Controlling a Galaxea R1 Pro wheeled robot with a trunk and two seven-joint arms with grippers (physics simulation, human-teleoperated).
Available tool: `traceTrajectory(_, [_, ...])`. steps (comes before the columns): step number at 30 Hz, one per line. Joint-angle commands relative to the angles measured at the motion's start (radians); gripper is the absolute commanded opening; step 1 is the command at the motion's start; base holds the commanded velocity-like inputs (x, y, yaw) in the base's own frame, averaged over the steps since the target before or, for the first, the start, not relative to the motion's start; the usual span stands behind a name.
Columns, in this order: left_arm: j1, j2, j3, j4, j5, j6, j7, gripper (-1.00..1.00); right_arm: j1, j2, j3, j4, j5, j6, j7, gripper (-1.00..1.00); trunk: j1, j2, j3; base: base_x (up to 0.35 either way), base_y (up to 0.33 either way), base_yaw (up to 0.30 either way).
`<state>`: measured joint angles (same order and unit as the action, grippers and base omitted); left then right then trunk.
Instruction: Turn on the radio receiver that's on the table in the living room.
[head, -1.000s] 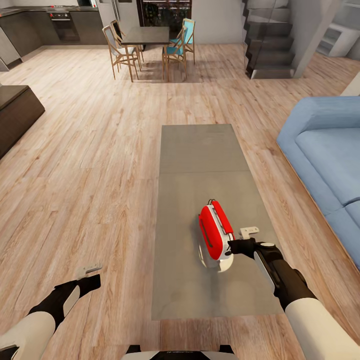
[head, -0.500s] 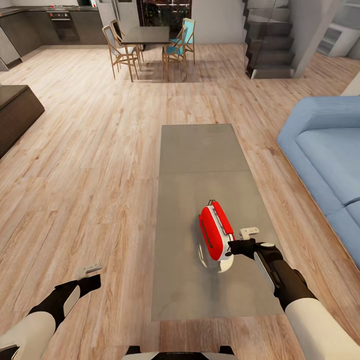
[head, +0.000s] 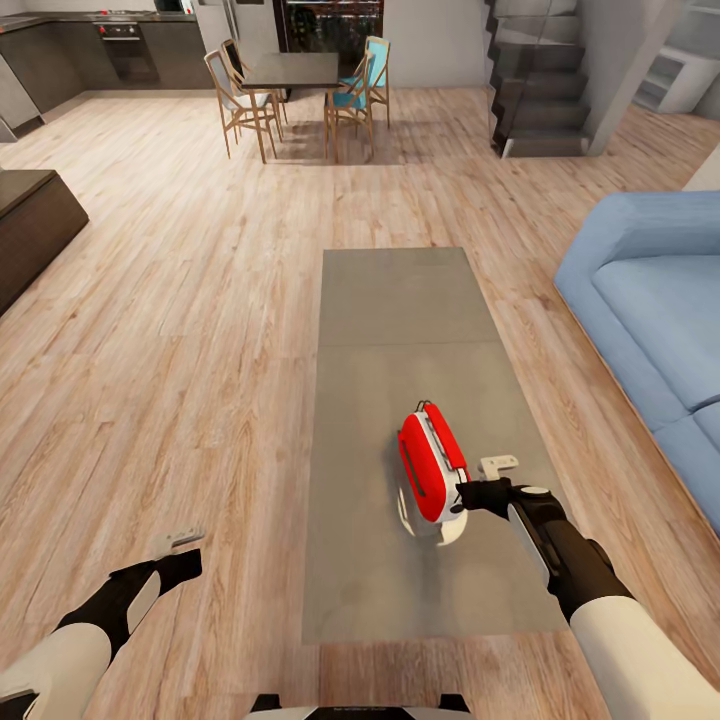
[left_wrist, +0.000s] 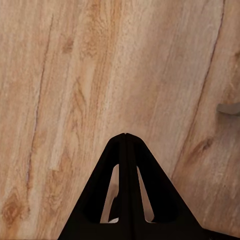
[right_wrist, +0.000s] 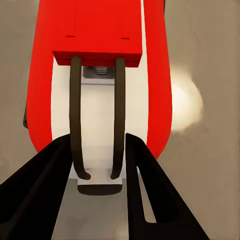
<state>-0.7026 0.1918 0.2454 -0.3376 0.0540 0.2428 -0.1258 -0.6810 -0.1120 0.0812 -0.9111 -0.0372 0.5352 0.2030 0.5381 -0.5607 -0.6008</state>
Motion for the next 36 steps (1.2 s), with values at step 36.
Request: traceTrajectory(36, [0.0,-0.002,-0.003,0.0,0.0,0.001,-0.002,-1.0,0.0,0.002,0.002,0.035,-0.002,-0.058,-0.009,-1.0,0.058,-0.105,-0.047,0.0,0.0,0.0])
